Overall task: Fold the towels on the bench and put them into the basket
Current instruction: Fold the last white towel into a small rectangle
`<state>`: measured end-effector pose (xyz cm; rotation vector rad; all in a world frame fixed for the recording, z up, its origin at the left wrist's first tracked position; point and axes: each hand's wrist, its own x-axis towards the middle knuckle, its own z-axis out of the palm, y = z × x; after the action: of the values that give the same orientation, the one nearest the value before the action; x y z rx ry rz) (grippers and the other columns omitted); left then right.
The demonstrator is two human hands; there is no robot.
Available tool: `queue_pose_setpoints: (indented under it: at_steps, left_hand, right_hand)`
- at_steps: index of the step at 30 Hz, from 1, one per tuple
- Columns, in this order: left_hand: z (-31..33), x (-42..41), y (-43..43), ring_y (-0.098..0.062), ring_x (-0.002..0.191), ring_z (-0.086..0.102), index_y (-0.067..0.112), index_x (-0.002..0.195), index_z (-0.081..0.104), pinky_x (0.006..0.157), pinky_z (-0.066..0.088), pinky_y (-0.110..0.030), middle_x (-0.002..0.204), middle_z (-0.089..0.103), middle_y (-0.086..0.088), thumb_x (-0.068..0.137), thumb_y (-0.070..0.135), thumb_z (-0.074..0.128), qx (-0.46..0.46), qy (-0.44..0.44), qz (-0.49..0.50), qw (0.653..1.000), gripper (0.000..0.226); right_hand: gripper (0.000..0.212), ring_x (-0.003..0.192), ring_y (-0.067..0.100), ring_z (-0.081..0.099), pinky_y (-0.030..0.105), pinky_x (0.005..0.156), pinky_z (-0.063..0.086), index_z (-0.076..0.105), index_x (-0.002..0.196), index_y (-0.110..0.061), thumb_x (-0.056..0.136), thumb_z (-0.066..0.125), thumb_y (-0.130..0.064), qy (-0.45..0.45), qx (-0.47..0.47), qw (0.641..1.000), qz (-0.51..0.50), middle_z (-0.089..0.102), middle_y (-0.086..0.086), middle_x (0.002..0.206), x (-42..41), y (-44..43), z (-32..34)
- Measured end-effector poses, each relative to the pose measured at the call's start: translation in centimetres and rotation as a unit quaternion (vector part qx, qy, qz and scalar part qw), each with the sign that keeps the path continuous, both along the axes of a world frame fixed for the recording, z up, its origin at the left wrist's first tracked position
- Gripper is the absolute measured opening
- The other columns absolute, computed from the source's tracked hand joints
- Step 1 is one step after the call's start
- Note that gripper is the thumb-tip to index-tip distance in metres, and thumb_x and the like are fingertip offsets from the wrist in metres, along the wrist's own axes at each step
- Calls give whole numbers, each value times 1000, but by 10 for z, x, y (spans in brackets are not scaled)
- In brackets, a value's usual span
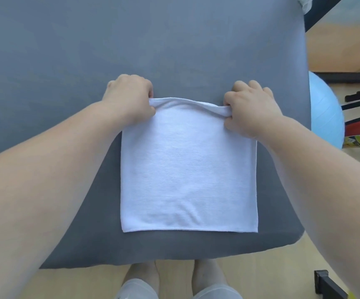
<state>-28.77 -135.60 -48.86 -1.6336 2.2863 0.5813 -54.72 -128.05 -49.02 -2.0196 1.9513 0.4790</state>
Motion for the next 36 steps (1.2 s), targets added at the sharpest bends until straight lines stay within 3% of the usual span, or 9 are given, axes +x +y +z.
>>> queue_pose_setpoints:
  at_steps: [4, 7, 9, 13, 16, 21, 25, 30, 36]
  left_hand:
    - [-4, 4, 5, -27, 89, 49, 25, 84, 53, 80, 32, -36, 82, 60, 2, 84, 15, 55, -42, 21, -7, 999, 10]
    - [-1, 6, 1, -31, 92, 48, 22, 90, 58, 81, 34, -39, 89, 64, -4, 88, 17, 54, -84, 29, -22, 996, 7]
    - [8, 4, -7, -34, 101, 49, 20, 101, 67, 85, 36, -42, 98, 66, -9, 91, 20, 55, -139, 23, -26, 990, 15]
    - [28, 7, -10, -38, 100, 49, 16, 100, 73, 84, 37, -45, 96, 65, -11, 94, 26, 60, -227, 66, -7, 972, 18]
    - [27, 22, 16, -37, 92, 51, 16, 94, 75, 79, 40, -42, 87, 66, -9, 87, 21, 67, -205, 129, 5, 970, 12]
    - [1, 52, 106, -33, 75, 52, 12, 81, 72, 67, 41, -40, 76, 63, -4, 66, -7, 63, -181, 161, -9, 970, 25]
    - [-11, 65, 153, -30, 69, 48, 10, 75, 67, 63, 39, -39, 73, 58, -3, 63, -6, 53, -194, 194, -6, 962, 24]
    - [-6, 72, 182, -28, 65, 45, 5, 70, 65, 58, 39, -44, 72, 58, -7, 64, -12, 52, -236, 239, -1, 942, 23]
    - [-18, 79, 201, -27, 65, 40, 7, 67, 64, 56, 35, -41, 70, 55, -6, 61, -13, 55, -234, 197, -17, 952, 23]
  right_hand:
    - [23, 87, 28, 44, 35, 71, 30, 38, 73, -25, 79, 57, -13, -50, -19, 998, -39, 44, -4, 80, 7, 1, 0]
    - [14, 90, 33, 51, 37, 70, 35, 49, 91, -18, 81, 55, -10, -87, -37, 991, -99, 55, 4, 91, 3, -5, 0]
    - [19, 98, 37, 52, 40, 75, 41, 57, 101, -14, 84, 53, -8, -81, -87, 989, -93, 58, 11, 103, -1, -11, 4]
    - [15, 94, 38, 50, 43, 74, 41, 58, 98, -11, 87, 48, -5, -95, -210, 970, -82, 55, 14, 101, -6, -14, 16]
    - [13, 84, 34, 47, 40, 66, 36, 58, 91, -10, 83, 51, -3, -118, -259, 957, -62, 52, 11, 89, -9, 16, 14]
    - [23, 69, 30, 43, 43, 59, 41, 56, 80, -14, 70, 61, 6, -139, -231, 963, -25, 48, 4, 77, 0, 106, -8]
    - [27, 68, 27, 40, 43, 61, 42, 58, 79, -13, 66, 63, 10, -169, -211, 962, -45, 49, 2, 78, 10, 155, -11]
    - [21, 70, 28, 42, 44, 63, 42, 59, 80, -11, 71, 61, 9, -196, -255, 944, -70, 51, 4, 80, 19, 186, -1]
    - [22, 70, 27, 43, 42, 63, 38, 62, 78, -12, 73, 63, 9, -160, -257, 951, -65, 51, 3, 79, 22, 204, -7]
